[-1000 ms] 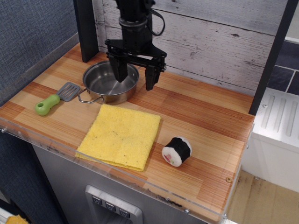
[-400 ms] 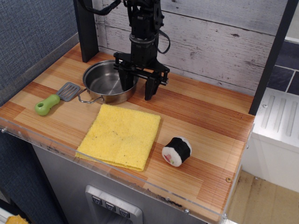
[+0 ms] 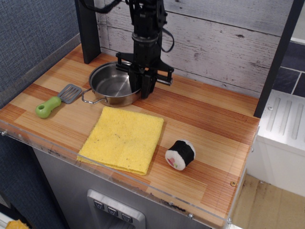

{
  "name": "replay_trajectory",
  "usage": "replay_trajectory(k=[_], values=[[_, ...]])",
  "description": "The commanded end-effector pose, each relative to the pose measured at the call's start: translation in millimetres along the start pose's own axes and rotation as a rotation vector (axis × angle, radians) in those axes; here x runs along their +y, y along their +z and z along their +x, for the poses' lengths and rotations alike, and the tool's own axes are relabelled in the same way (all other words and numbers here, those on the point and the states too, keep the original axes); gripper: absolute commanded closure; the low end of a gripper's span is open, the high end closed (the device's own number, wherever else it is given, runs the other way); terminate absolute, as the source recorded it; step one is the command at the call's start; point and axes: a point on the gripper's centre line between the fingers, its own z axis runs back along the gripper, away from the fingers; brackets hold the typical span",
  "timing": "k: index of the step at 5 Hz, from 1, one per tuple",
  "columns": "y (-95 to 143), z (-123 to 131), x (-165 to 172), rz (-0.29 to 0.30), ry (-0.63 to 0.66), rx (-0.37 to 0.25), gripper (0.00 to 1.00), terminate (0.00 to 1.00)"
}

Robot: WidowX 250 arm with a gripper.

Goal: Put the pan behind the sushi roll.

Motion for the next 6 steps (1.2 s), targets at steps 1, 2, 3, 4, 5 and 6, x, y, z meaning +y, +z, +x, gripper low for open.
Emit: replay_trajectory(k=[1, 2, 3, 4, 5, 6], values=[[50.1, -4.6, -16.4, 0.002, -0.047, -0.101, 1.0, 0.0], [53.2, -8.0, -64.9, -0.033, -0.161, -0.096, 1.0, 0.0], [52.8, -18.9, -115.0, -0.035, -0.261, -0.101, 1.0, 0.0], [44.6, -26.5, -142.0, -0.027, -0.298, -0.087, 1.0, 0.0], [31.4, -30.5, -155.2, -0.019, -0.327, -0.065, 1.0, 0.0], [16.7, -31.6, -156.9, -0.017, -0.321, -0.034, 0.0, 0.0]])
